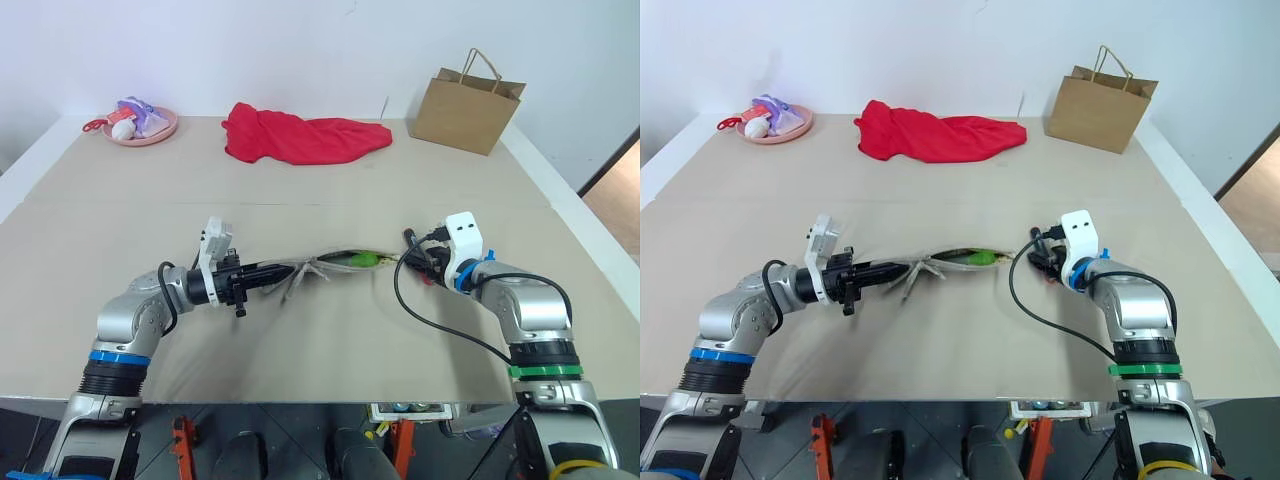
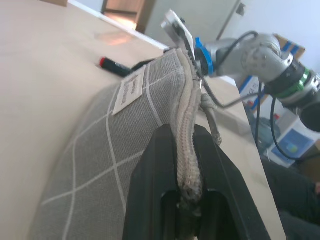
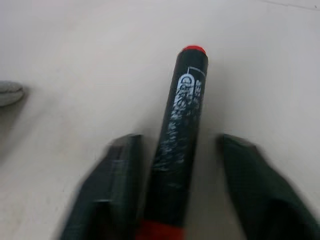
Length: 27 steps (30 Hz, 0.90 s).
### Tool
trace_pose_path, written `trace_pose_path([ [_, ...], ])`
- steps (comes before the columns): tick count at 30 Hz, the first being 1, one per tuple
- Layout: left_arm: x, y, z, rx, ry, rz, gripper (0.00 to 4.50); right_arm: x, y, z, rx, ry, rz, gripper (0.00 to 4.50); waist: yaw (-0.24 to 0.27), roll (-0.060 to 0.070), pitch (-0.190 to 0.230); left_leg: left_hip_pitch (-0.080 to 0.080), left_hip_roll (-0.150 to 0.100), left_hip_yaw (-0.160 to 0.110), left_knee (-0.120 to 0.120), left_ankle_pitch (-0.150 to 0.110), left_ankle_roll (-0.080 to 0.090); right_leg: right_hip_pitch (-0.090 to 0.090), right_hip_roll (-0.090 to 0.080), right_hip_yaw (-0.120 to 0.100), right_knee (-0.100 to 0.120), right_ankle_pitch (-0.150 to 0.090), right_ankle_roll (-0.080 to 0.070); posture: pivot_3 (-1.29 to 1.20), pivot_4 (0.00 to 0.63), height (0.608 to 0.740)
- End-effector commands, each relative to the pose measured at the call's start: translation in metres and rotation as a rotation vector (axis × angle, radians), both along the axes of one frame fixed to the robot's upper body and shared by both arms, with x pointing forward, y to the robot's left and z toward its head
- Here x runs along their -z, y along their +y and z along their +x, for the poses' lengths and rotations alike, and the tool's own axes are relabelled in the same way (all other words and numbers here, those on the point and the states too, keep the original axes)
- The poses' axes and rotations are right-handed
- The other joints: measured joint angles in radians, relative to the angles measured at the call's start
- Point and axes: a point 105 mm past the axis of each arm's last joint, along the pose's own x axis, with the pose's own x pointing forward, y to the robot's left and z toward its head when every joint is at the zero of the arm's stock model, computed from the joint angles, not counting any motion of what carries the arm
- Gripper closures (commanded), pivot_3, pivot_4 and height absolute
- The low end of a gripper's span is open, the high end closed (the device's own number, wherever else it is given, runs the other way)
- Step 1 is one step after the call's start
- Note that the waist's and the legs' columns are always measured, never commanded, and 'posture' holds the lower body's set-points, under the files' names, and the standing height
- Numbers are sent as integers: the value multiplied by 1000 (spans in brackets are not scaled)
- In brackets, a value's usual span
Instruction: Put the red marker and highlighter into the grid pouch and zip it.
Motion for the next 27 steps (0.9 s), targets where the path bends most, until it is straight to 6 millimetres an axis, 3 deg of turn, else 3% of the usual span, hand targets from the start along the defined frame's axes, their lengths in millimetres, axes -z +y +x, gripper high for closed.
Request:
trace_pose_path([
  [1,-8,0,-4,18,-54,9,4500,-18,14,-7,-78,-56,19,3890,-3,0,0,0,0,0,0,0,0,0,0,0,0,0,0,0,150,740],
  [3,-8,0,-4,18,-56,10,4500,-34,18,-9,-102,-112,8,3958,-3,0,0,0,1,0,-1,0,0,-1,1,1,0,0,0,0,150,740],
  [8,-8,0,-3,19,-57,12,4500,-118,29,-18,-224,-458,-19,3959,-2,1,1,-1,0,1,-1,0,0,-2,0,1,0,0,0,0,150,740],
  [9,-8,0,-3,19,-56,13,4500,-132,30,-23,-253,-514,-30,3959,-2,1,1,-2,0,1,-1,0,0,-2,0,1,0,0,1,0,150,740],
  [11,-8,0,-4,22,-55,13,4500,-154,46,-53,-464,-591,-104,3959,0,1,1,-2,0,1,-1,0,0,-3,0,1,0,-1,1,0,150,740],
  [13,-7,0,-4,23,-54,13,4500,-151,60,-84,-678,-551,-181,3959,6,1,1,-4,-1,-1,-1,0,0,-3,-1,-2,0,-3,2,0,150,740],
  [16,-7,0,-4,24,-53,12,4500,-121,68,-117,-898,-398,-313,3959,5,0,0,-3,-1,-3,-1,-3,0,-1,-1,-4,-1,-5,1,0,150,740],
  [18,-7,-1,-5,26,-52,9,4500,-98,63,-120,-935,-297,-435,3959,4,0,1,-3,-1,-3,-1,-3,0,-1,-3,-4,-1,-6,2,0,150,740],
  [20,-6,-2,-5,29,-51,7,4500,-83,56,-109,-906,-271,-526,3959,1,1,1,-2,-2,-2,0,-3,0,-1,-5,-1,0,-5,3,0,150,740],
  [23,-6,-3,-7,33,-50,6,4500,-78,53,-96,-865,-278,-564,3959,-1,0,1,0,-2,0,2,-2,-1,-1,-5,0,-1,-2,3,0,150,740],
  [27,-6,-4,-7,35,-50,6,4500,-76,54,-95,-884,-284,-553,3959,2,0,1,0,-2,1,2,-1,0,-1,-5,0,-1,-2,3,0,150,740],
])
